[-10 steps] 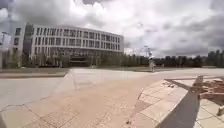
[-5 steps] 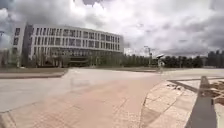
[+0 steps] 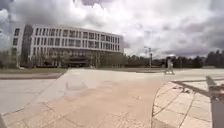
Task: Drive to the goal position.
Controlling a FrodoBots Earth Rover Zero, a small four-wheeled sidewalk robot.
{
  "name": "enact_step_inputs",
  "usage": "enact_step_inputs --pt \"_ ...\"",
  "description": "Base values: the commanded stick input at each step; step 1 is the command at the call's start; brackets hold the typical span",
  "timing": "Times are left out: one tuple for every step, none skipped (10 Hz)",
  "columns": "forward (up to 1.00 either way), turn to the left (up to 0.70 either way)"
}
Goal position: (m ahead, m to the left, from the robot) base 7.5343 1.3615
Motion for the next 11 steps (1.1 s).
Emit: enact_step_inputs --pt "0.7 0.0" --pt "0.7 0.0" --pt "0.7 0.0" --pt "0.7 0.0" --pt "0.7 0.0" --pt "0.7 0.0" --pt "0.7 0.0" --pt "0.7 0.0" --pt "0.7 0.0" --pt "0.7 0.0" --pt "0.7 0.0"
